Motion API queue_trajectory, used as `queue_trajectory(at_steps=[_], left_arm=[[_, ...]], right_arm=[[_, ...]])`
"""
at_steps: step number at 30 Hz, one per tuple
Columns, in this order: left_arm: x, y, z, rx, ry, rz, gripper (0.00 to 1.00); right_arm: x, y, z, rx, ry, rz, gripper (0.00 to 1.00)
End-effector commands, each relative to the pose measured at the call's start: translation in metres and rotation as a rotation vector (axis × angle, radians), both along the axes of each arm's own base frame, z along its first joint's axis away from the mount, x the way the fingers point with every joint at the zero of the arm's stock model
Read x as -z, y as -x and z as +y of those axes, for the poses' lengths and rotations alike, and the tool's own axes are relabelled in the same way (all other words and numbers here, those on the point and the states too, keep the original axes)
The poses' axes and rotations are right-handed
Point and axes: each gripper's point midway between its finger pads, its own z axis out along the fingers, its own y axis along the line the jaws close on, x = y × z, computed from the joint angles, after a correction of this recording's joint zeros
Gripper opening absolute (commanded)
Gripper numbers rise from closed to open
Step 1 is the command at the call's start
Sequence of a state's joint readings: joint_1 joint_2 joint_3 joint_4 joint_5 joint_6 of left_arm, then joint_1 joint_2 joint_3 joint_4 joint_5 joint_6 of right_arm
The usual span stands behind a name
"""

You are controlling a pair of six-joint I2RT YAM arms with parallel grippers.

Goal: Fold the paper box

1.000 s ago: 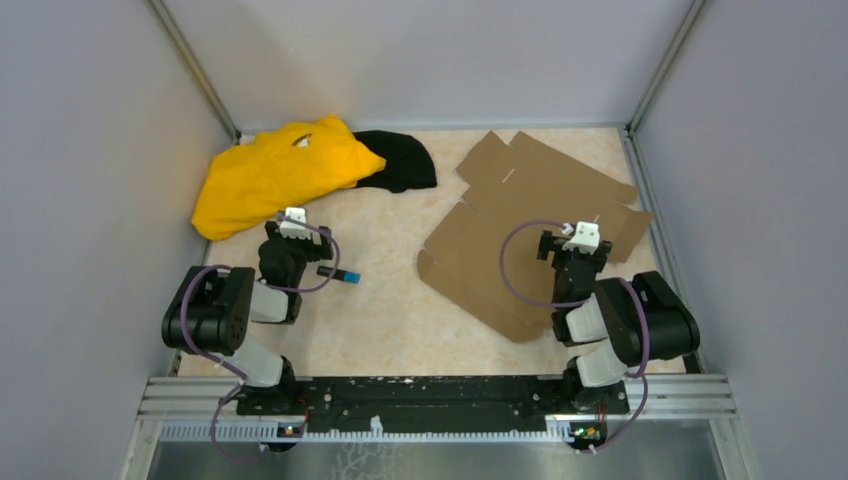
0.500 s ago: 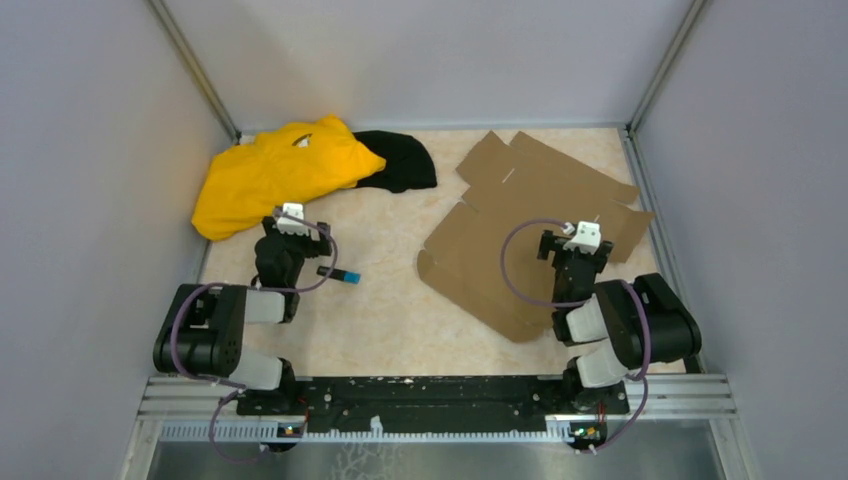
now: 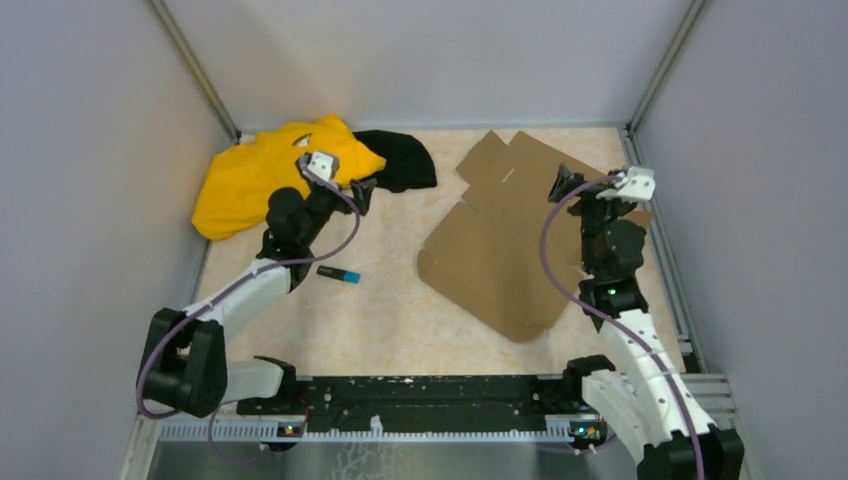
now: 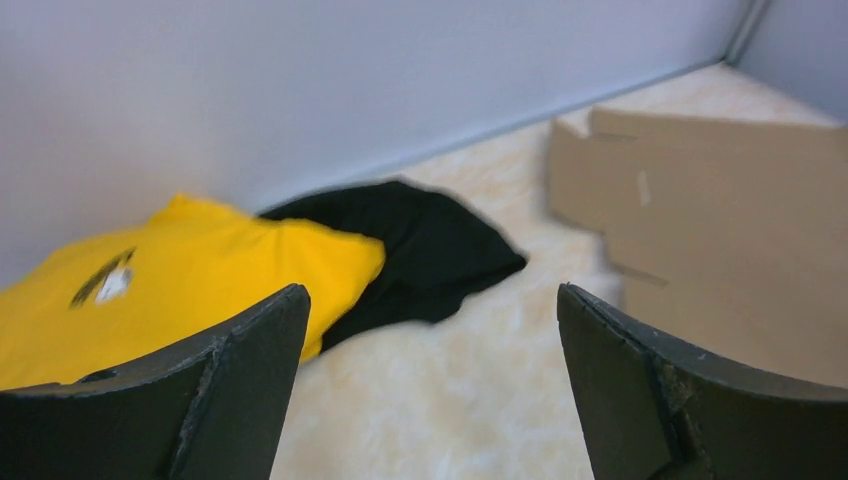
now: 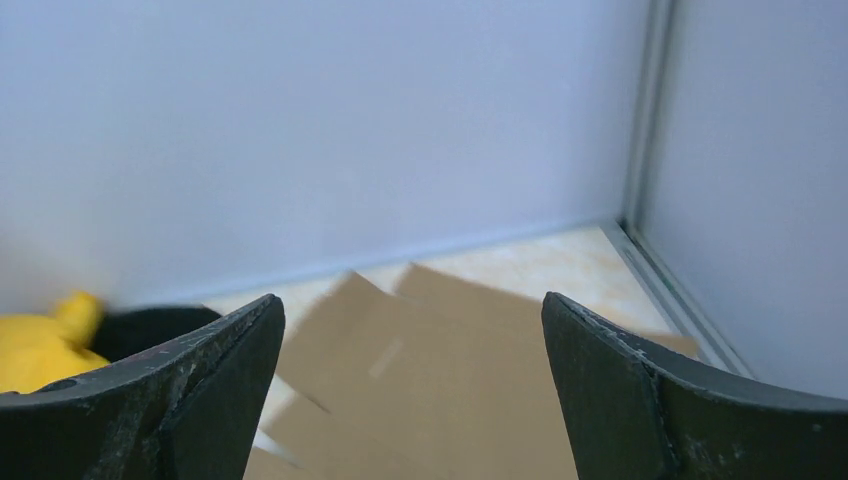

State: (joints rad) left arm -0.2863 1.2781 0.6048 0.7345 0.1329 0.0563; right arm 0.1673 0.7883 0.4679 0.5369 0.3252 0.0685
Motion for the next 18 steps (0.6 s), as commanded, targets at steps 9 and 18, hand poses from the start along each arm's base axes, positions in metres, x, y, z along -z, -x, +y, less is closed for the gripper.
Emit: queue_trajectory(at_steps=[9, 18], left_arm=[[-0.206, 0.045, -0.121, 0.346, 0.171, 0.093, 0.99], [-0.18, 0.041, -0.122, 0.477, 0.431, 0.321, 0.99]], right_arm=[[-0.116, 0.032, 0.061, -0.331, -0.34, 0.181, 0.99], [-0.015, 0.0, 0.075, -0.289, -0.354, 0.623, 0.96]])
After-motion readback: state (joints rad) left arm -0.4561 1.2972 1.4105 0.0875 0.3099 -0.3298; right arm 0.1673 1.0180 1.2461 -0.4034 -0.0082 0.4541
